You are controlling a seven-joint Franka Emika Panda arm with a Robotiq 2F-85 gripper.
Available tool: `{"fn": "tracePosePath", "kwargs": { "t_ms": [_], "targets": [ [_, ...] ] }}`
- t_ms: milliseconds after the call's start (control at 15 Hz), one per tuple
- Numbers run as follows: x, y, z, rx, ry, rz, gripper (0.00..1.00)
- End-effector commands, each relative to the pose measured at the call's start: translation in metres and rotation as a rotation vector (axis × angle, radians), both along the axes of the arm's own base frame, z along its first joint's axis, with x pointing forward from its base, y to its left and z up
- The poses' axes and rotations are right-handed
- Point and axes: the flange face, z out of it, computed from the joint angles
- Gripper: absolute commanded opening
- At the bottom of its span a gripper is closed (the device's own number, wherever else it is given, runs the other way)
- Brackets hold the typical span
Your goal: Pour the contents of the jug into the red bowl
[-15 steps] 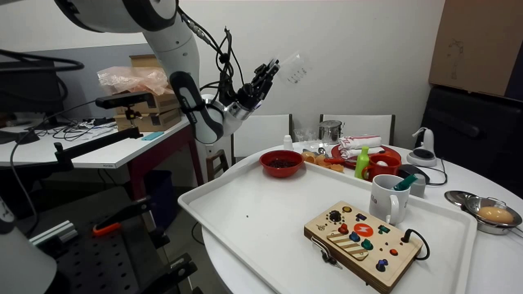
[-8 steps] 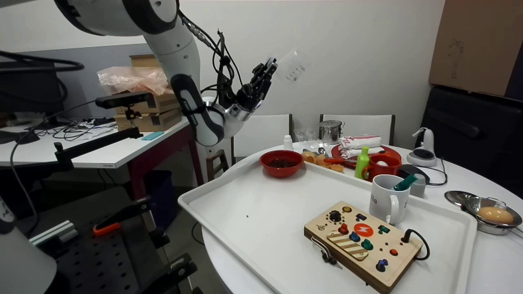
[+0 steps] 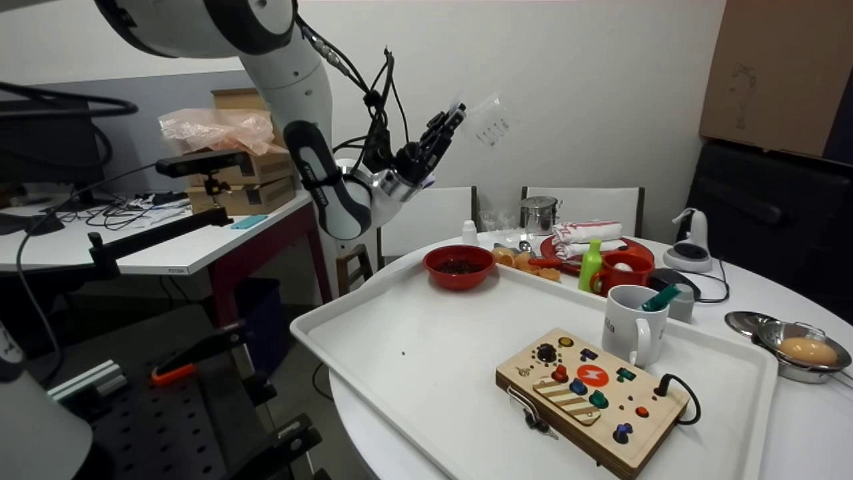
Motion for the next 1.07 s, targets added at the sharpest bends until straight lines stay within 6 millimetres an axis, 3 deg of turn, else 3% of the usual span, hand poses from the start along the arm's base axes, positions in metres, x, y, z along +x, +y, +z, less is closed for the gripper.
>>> {"fn": "tracePosePath", "kwargs": {
  "t_ms": [0, 267, 467, 733, 1000],
  "targets": [
    [-0.001, -0.006, -0.009, -0.072, 0.166, -0.028, 0.07],
    [0.002, -0.014, -0.012, -0.145, 0.251, -0.049, 0.07],
    [0.015, -0.016, -0.013, 0.036, 0.354, 0.018, 0.07],
    [0.04, -0.025, 0.018, 0.216, 0.432, 0.084, 0.07],
    [0.059, -0.046, 0.069, 0.406, 0.486, 0.13, 0.07]
  ]
}}
